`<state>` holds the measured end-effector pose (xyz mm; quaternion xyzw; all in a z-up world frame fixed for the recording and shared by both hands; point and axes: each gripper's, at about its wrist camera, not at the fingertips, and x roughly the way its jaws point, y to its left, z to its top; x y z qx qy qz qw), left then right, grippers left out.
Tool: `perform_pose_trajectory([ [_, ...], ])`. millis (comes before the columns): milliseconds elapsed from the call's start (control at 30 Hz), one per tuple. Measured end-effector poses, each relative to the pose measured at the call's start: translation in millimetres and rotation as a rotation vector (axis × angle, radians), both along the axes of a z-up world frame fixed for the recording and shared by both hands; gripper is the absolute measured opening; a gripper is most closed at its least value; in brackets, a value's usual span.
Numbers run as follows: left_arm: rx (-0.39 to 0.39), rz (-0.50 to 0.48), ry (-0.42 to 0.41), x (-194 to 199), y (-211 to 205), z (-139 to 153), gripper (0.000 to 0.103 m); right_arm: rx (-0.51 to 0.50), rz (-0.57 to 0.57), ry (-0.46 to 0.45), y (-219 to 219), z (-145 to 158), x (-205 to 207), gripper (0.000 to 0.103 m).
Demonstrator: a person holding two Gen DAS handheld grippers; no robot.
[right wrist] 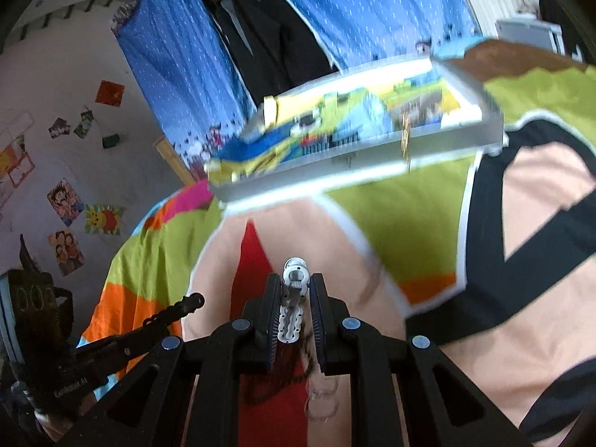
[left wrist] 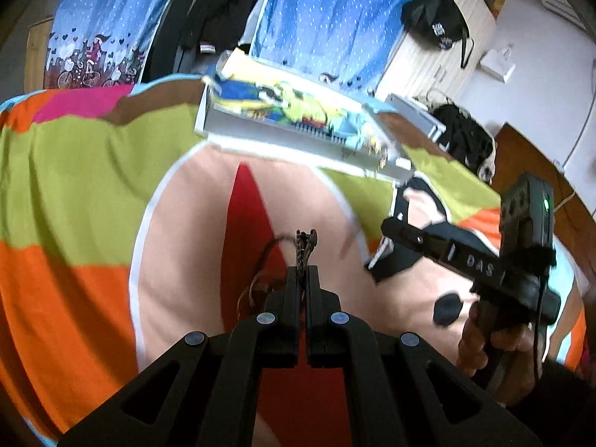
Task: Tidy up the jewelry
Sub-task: 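Carry the barrette with the right tool into the tray while the left tool carries its strand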
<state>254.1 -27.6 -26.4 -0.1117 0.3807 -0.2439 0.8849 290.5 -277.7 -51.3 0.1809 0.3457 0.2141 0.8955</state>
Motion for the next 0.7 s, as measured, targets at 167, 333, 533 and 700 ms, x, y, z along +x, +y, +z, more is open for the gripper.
perform_pose_trajectory([
  [167, -0.021, 0.022, -0.045, 31.8, -14.2, 19.2, 0.0, 0.019, -0.076, -0.121, -20.0, 23.5, 18.4, 0.015],
  [333, -0.061, 0.048, -0.086, 70.8, -30.7, 39.2, 0.0, 0.019, -0.159, -0.214, -48.4, 38.9, 38.5, 0.015],
  [533, -0.083, 0.074, -0.112, 124.8, -55.9, 49.1, 0.0, 0.003, -0.289, -0.27, -88.7, 47.5, 71.5, 0.015],
  [700, -0.1, 0.094, -0.094, 160.6, -73.4, 41.9, 0.0, -0.029, -0.338, -0.264, -104.7, 44.2, 88.7, 0.015],
])
